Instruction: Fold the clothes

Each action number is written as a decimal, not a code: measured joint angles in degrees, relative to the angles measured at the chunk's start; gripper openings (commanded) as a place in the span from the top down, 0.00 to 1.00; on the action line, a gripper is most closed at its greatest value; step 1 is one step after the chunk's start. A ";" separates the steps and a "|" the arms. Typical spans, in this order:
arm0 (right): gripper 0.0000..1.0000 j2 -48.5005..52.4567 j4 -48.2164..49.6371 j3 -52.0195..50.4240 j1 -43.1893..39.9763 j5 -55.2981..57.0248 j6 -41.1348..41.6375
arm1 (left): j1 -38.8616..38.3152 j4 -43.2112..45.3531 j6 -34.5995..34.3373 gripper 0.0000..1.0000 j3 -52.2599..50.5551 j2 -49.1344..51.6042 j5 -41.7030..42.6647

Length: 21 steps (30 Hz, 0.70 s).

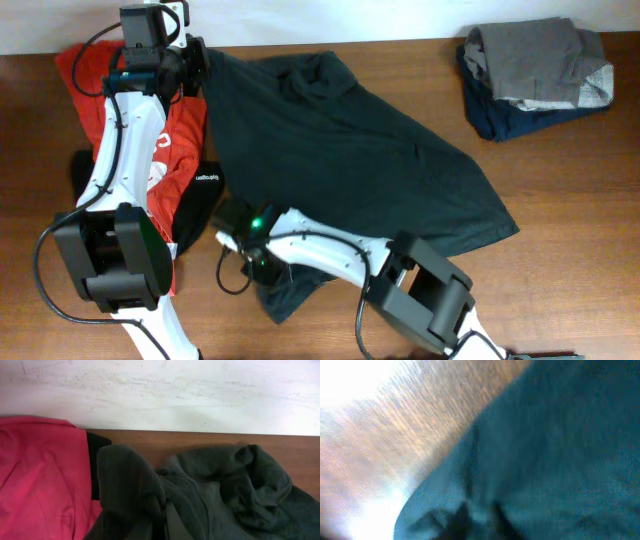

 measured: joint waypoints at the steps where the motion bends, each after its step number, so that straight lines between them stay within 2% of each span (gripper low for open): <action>1: 0.55 -0.02 -0.17 0.90 -0.72 -1.64 0.24 | 0.00 0.00 0.00 1.00 0.00 0.00 -0.09; 2: 0.49 -0.02 0.02 1.44 -1.25 -2.80 0.15 | 0.04 0.00 0.00 1.00 0.00 0.00 -0.11; 5: 0.40 0.11 1.09 2.05 -2.45 -5.46 -0.98 | 0.24 0.00 0.00 1.00 0.00 0.00 -0.11; 12: 0.38 4.15 3.19 2.67 0.22 -4.76 -4.66 | 1.18 -0.31 0.00 1.00 -0.02 0.00 -0.11; 14: 0.32 4.48 4.00 3.10 1.57 -2.64 -5.64 | 1.55 -0.59 0.00 1.00 -0.02 0.00 -0.11; 18: 0.30 4.70 4.72 3.21 4.17 3.67 -6.45 | 2.54 -1.18 0.00 1.00 -0.02 0.00 -0.13; 21: 0.32 5.42 4.68 3.89 5.73 8.17 -5.73 | 3.02 -1.22 0.00 1.00 -0.02 0.00 -0.13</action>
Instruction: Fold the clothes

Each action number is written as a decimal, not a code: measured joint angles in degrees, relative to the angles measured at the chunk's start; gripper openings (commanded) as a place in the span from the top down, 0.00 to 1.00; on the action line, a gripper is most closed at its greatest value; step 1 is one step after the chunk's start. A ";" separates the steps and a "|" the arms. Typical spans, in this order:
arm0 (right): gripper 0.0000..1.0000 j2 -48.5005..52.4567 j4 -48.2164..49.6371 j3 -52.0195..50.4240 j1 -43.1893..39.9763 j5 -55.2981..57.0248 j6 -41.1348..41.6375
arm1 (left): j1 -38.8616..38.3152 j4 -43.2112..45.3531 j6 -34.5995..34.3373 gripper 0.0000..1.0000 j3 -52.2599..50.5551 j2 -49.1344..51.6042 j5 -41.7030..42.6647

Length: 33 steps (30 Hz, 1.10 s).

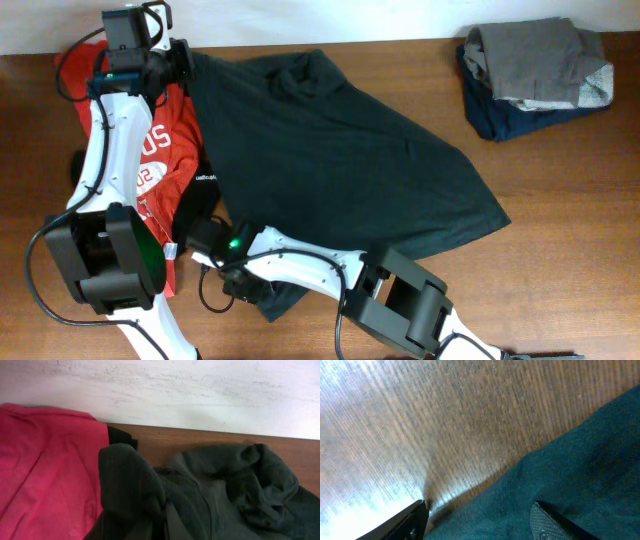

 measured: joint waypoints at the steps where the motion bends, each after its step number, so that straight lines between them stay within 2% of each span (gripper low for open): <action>1: 0.36 0.13 0.02 0.11 0.22 0.66 0.39 | 0.04 -0.02 0.00 1.00 0.00 0.00 0.00; 3: 0.53 0.26 0.42 0.37 0.39 1.77 1.70 | 0.13 -0.11 0.00 1.00 0.00 0.00 0.00; 4: 0.74 0.31 0.61 0.44 0.37 2.25 2.54 | 0.13 -0.26 0.00 1.00 0.00 0.00 -0.02; 6: 0.95 0.33 0.61 0.59 0.15 3.52 3.72 | 0.15 -0.59 0.00 1.00 0.00 0.00 0.00; 13: 0.96 1.64 -6.99 3.56 -4.85 7.13 10.95 | 0.13 -1.05 0.00 1.00 0.00 0.00 0.00; 17: 0.96 1.79 -17.77 7.45 -14.03 7.10 13.60 | 0.15 -1.05 0.00 1.00 0.00 0.00 0.02; 20: 0.96 -0.28 -21.57 12.35 -20.33 6.82 14.29 | 0.13 -1.07 0.00 1.00 0.00 -0.13 0.00; 22: 0.96 -6.21 -23.04 18.32 -27.39 6.91 14.56 | 0.13 -1.29 0.00 1.00 -0.02 -1.29 0.02; 25: 0.96 -11.85 -25.88 25.00 -33.77 6.64 14.51 | 0.13 -1.31 0.00 1.00 -0.11 -4.26 0.04; 30: 0.96 -23.76 -27.52 40.24 -50.53 5.79 12.35 | -0.04 -1.20 0.00 1.00 -0.20 -14.75 0.66; 33: 0.96 -28.06 -29.49 47.69 -57.02 2.32 9.64 | -1.14 -0.96 0.00 1.00 -0.20 -20.11 1.84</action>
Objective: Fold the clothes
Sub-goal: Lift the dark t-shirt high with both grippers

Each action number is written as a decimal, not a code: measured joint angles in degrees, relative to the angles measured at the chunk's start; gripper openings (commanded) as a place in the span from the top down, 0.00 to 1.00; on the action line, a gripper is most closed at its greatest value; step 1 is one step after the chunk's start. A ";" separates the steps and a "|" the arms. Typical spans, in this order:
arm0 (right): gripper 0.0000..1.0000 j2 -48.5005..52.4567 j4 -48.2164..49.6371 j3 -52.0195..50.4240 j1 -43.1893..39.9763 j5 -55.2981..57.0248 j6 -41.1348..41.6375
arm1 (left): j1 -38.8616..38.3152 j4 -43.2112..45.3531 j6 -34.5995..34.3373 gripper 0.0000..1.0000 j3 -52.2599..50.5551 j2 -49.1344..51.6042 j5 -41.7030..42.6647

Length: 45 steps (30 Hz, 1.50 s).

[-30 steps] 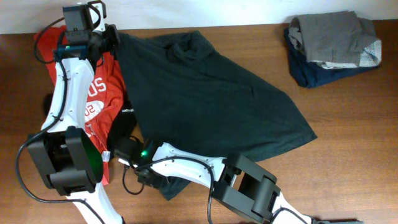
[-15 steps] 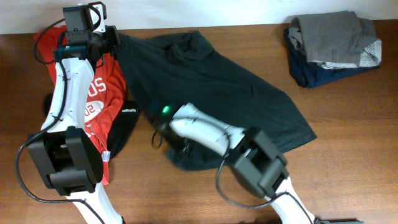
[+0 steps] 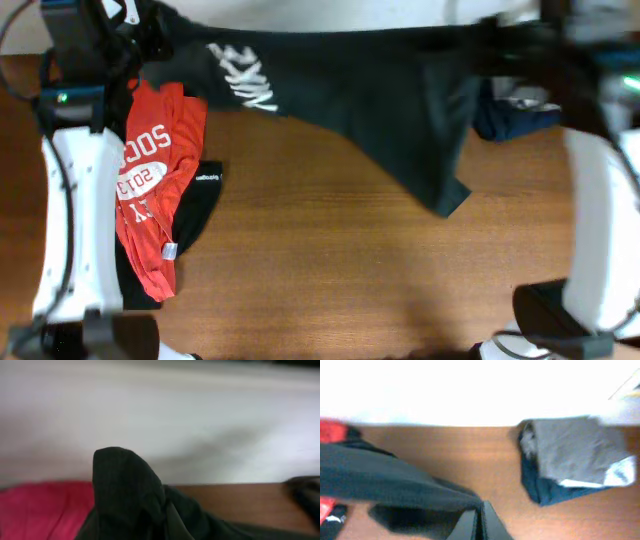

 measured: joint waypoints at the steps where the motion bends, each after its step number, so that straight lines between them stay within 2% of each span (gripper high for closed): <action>1: 0.96 -0.48 -0.46 0.87 -1.14 -0.50 -0.39 | -0.68 0.07 0.00 1.00 0.00 -1.92 0.39; 5: 0.96 -1.36 -6.64 7.54 -6.12 -3.96 -3.65 | -2.08 -0.13 0.00 1.00 0.00 -8.39 1.11; 8: 0.96 -2.84 -9.16 9.42 -6.67 -4.48 -5.55 | -2.91 -0.28 0.00 1.00 0.00 -12.61 1.22; 15: 0.96 -9.51 -9.53 10.49 -6.73 -4.52 -8.72 | -3.02 0.17 0.00 1.00 0.00 -21.00 1.18; 21: 0.96 -8.31 -4.66 11.32 -6.73 -4.52 -10.47 | -3.04 3.28 1.77 1.00 0.02 -18.75 0.96; 24: 0.96 -3.61 -0.37 11.43 -6.73 -4.52 -11.21 | -3.04 7.61 2.19 1.00 0.07 -14.27 0.79; 28: 0.96 8.63 13.60 11.04 -6.73 -4.52 -13.66 | -3.13 23.56 2.80 1.00 -0.28 -2.86 -0.70; 31: 0.96 13.49 21.73 10.84 -6.73 -5.05 -13.42 | -3.26 37.35 2.86 1.00 -0.50 4.15 -1.38; 35: 0.96 15.32 28.28 10.29 -6.73 -6.80 -13.33 | -3.26 47.34 2.91 1.00 -0.59 8.17 -2.01; 37: 0.96 15.08 31.04 10.29 -6.73 -7.19 -13.38 | -3.23 49.51 3.02 1.00 -0.02 8.41 -2.05; 40: 0.96 14.08 32.89 10.29 -6.73 -7.39 -13.44 | -3.26 47.08 3.06 1.00 4.28 8.41 -2.01; 45: 0.96 11.37 30.71 10.40 -6.73 -7.58 -13.88 | -3.23 32.20 4.22 1.00 16.50 8.28 -0.90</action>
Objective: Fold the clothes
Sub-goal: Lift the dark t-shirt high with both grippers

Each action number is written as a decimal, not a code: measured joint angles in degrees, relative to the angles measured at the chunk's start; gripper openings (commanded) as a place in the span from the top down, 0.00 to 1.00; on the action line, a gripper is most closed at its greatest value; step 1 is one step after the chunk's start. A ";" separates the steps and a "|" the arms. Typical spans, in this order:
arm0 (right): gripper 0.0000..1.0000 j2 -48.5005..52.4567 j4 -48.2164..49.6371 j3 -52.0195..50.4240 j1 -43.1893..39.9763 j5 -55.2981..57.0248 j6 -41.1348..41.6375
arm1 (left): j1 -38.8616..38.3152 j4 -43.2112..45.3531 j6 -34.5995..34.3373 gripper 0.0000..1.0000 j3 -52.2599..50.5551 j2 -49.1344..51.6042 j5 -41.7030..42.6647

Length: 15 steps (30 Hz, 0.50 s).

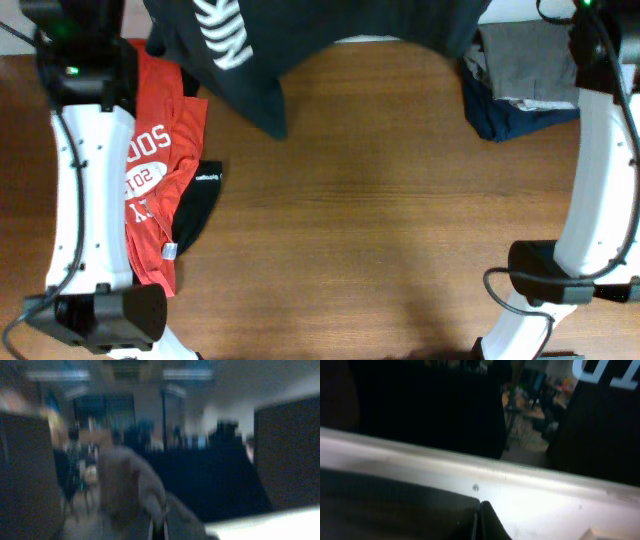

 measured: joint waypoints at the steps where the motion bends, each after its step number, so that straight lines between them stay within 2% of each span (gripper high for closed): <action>1: 0.96 -0.76 -3.08 0.04 0.00 -0.04 -0.02 | 0.00 -5.51 0.57 1.00 2.36 -0.13 0.20; 10: 0.96 -0.76 -33.35 0.31 -0.07 -0.39 0.00 | 0.00 -44.09 2.56 1.00 4.85 -0.42 0.81; 15: 0.96 -0.55 -44.11 0.33 -0.04 -0.46 0.02 | 0.00 -57.42 4.07 1.00 4.90 -0.42 0.90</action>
